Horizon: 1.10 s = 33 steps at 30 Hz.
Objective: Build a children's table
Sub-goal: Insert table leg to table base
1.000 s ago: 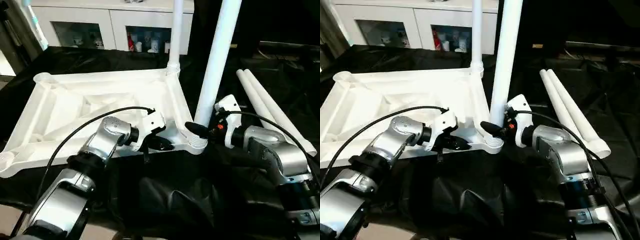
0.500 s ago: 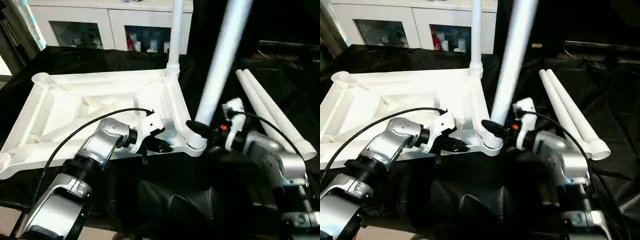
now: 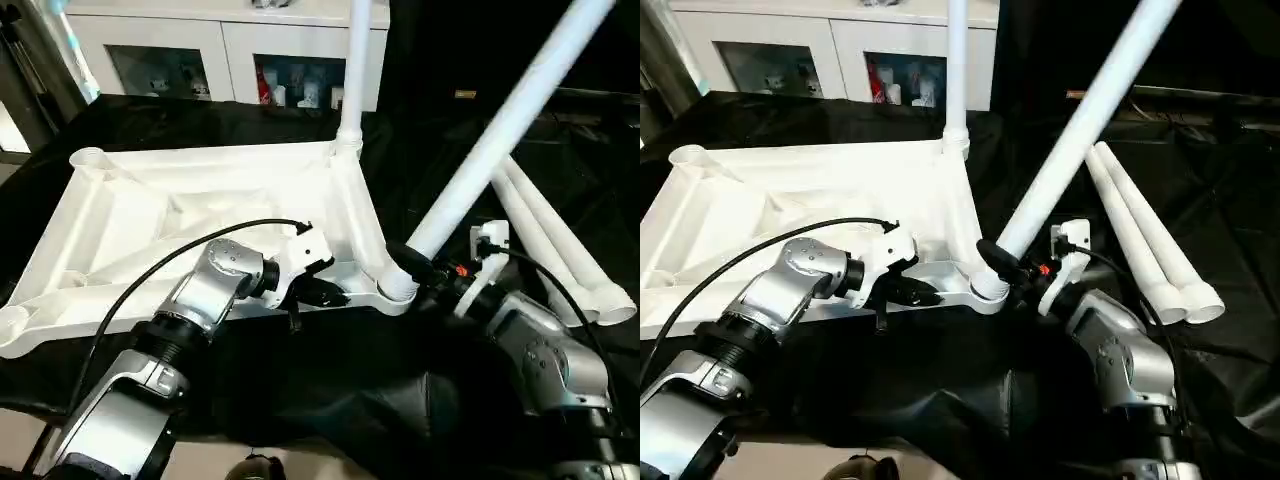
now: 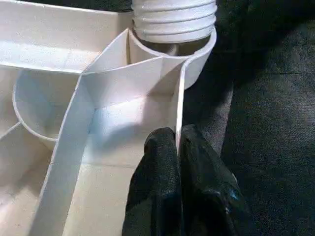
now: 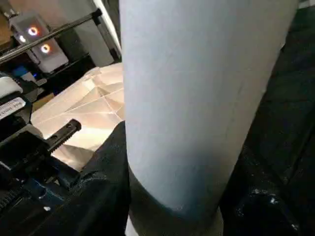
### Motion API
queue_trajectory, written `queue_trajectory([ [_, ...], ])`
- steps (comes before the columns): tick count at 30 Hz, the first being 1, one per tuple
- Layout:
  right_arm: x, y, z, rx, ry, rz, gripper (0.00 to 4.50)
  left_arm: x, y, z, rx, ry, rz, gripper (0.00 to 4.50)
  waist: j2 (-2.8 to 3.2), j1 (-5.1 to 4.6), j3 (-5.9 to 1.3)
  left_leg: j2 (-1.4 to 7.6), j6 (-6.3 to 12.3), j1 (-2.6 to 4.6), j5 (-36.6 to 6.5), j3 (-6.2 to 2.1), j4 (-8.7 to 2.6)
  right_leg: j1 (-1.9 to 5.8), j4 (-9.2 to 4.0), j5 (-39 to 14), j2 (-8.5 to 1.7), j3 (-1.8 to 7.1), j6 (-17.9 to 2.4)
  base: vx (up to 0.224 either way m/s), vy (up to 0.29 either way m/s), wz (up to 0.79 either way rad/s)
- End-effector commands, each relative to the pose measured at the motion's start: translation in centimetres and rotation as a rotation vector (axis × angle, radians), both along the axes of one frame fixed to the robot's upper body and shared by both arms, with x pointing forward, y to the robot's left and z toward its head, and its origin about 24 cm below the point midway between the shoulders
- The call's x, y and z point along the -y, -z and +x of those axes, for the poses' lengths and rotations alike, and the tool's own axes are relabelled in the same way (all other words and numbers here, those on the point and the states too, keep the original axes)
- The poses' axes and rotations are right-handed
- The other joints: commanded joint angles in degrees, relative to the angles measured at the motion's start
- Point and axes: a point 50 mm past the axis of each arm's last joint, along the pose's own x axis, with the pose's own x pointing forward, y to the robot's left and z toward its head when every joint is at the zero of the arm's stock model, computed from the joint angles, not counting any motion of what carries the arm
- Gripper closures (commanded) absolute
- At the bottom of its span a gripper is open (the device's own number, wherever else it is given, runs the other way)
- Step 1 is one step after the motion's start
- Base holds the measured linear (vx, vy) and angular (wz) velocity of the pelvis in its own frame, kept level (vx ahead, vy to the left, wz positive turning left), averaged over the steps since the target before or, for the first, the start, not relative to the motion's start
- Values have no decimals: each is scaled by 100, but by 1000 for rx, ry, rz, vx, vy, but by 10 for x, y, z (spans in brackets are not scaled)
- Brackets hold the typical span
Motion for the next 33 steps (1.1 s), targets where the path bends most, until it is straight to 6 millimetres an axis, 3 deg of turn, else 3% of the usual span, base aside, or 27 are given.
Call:
queue_trajectory([
  [1,14,34,-16,-152,76,-60,259,-8,-10,9,53,-60,6,450,60,6,-406,440,-194,293,-1856,-249,-496,111,-453,-305,-449,221,-1596,0,0,0],
  [5,13,30,-16,-113,92,-49,259,-7,-10,10,56,-65,6,450,56,2,-385,447,-269,302,-2054,-259,-512,88,-492,-661,-469,237,-1533,0,0,0],
  [8,12,30,-17,-100,106,-49,259,-7,-11,11,56,-68,5,450,52,-7,-396,447,-276,300,-2006,-261,-519,84,-485,-607,-457,234,-1503,0,0,0],
  [11,7,29,-19,-72,68,-121,259,-8,-11,11,55,-66,4,450,51,-10,-383,441,-247,291,-1964,-255,-522,79,-483,-472,-450,235,-1495,0,0,0],
  [16,0,19,-15,-24,-23,-251,260,-8,-11,10,56,-48,9,450,41,-13,-363,438,-250,293,-1952,-257,-524,83,-506,-679,-447,242,-1422,0,0,0],
  [22,-11,7,-2,2,-129,-340,260,-7,-10,6,49,-11,19,450,-17,-48,-347,431,-99,260,-1796,-248,-510,83,-513,-721,-451,246,-1452,0,0,0],
  [27,-16,8,4,-16,-224,-401,260,-5,-10,3,45,10,19,450,-26,-85,-329,432,-73,251,-1795,-256,-514,87,-516,-837,-447,243,-1452,0,0,0],
  [28,-17,10,5,-30,-262,-420,260,-5,-10,3,44,17,19,450,-72,-108,-301,432,-76,258,-1855,-245,-516,66,-540,-958,-447,252,-1448,0,0,0],
  [30,-17,12,6,-43,-289,-437,260,-6,-11,2,43,21,19,450,-46,-115,-305,432,-76,254,-1878,-251,-511,72,-531,-1031,-457,255,-1455,0,0,0],
  [33,-17,17,7,-60,-330,-462,260,-7,-11,1,44,24,19,450,-62,-133,-274,438,-65,260,-1918,-252,-523,44,-544,-1079,-452,258,-1448,0,0,0],
])
